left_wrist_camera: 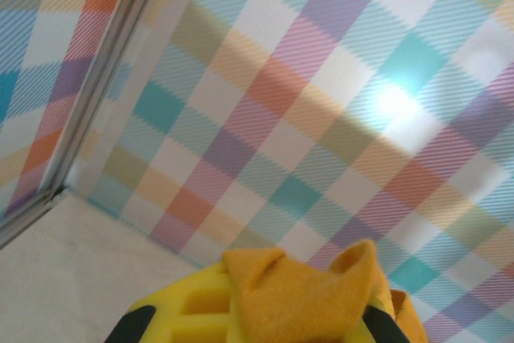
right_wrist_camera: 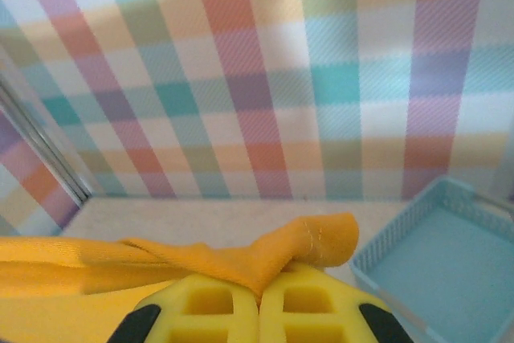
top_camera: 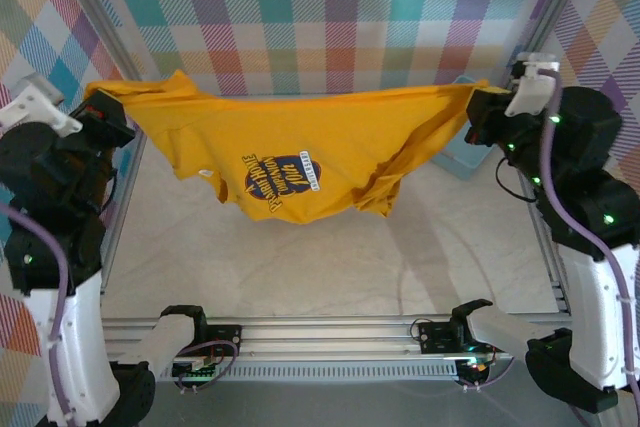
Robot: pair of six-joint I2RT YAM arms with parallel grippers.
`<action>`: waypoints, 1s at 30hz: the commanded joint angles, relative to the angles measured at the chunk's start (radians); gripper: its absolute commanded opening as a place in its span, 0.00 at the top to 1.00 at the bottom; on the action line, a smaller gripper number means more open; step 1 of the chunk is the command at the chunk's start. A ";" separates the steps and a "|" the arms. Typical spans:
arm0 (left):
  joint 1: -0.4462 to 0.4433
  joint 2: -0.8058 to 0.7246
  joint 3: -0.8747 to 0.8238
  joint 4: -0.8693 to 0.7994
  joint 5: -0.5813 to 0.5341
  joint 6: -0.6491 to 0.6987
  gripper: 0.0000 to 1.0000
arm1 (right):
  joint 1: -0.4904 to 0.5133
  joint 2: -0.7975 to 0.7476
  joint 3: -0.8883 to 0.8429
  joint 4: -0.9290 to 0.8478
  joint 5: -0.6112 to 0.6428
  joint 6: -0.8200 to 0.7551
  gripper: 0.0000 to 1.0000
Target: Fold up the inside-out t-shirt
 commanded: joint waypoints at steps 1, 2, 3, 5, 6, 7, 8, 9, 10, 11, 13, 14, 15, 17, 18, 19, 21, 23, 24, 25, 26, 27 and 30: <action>0.022 -0.032 0.043 0.019 0.033 0.040 1.00 | -0.015 -0.013 0.049 0.022 -0.038 -0.022 1.00; 0.022 -0.030 0.045 0.023 0.034 0.040 1.00 | -0.015 -0.013 0.047 0.035 -0.038 -0.020 1.00; 0.023 -0.021 0.047 0.027 0.036 0.038 1.00 | -0.014 -0.006 0.046 0.040 -0.036 -0.014 1.00; 0.022 0.030 0.064 0.017 0.050 0.041 1.00 | -0.015 0.036 0.039 0.048 -0.039 -0.006 1.00; 0.022 0.067 0.075 0.004 0.048 0.041 1.00 | -0.015 0.065 0.035 0.050 -0.037 -0.003 1.00; 0.022 0.117 0.087 -0.019 0.041 0.036 1.00 | -0.014 0.106 0.031 0.046 -0.032 0.004 1.00; 0.022 0.169 0.094 -0.040 0.041 0.037 1.00 | -0.014 0.150 0.025 0.044 -0.029 0.008 1.00; 0.022 0.216 0.097 -0.050 0.054 0.040 1.00 | -0.013 0.189 0.008 0.051 -0.032 0.010 1.00; 0.022 0.273 0.099 -0.068 0.068 0.041 1.00 | -0.014 0.236 -0.016 0.064 -0.036 0.011 1.00; 0.022 0.333 0.101 -0.085 0.086 0.039 1.00 | -0.015 0.286 -0.039 0.080 -0.041 0.010 1.00; 0.021 0.453 0.107 -0.122 0.125 0.034 1.00 | -0.014 0.389 -0.067 0.108 -0.052 0.016 1.00; 0.022 0.517 0.108 -0.136 0.148 0.031 1.00 | -0.015 0.446 -0.076 0.127 -0.061 0.018 1.00; 0.021 0.573 0.113 -0.153 0.160 0.027 1.00 | -0.014 0.497 -0.078 0.139 -0.068 0.020 1.00; 0.018 0.692 0.115 -0.177 0.177 0.025 0.99 | -0.014 0.614 -0.057 0.161 -0.071 0.022 0.92; 0.016 0.747 0.118 -0.188 0.172 0.027 0.92 | -0.015 0.675 -0.032 0.159 -0.059 0.021 0.85; 0.014 0.792 0.128 -0.207 0.157 0.027 0.87 | -0.015 0.724 -0.004 0.155 -0.046 0.018 0.80; 0.015 0.898 0.178 -0.270 0.120 0.028 0.75 | -0.014 0.827 0.084 0.118 0.004 0.008 0.64; 0.015 0.974 0.238 -0.348 0.094 0.036 0.59 | -0.014 0.888 0.150 0.061 0.038 0.007 0.51; 0.013 0.989 0.251 -0.383 0.076 0.038 0.51 | -0.014 0.894 0.164 0.031 0.033 0.008 0.47; 0.011 0.984 0.243 -0.401 0.051 0.035 0.43 | -0.011 0.882 0.150 0.023 0.016 0.008 0.44; 0.008 0.960 0.211 -0.409 0.022 0.020 0.35 | -0.004 0.851 0.107 0.024 -0.010 0.007 0.40; 0.005 0.910 0.153 -0.400 0.009 0.005 0.29 | 0.007 0.810 0.048 0.028 -0.034 0.007 0.39; -0.030 0.696 -0.119 -0.306 0.003 -0.043 0.21 | 0.089 0.648 -0.192 0.058 -0.055 0.027 0.34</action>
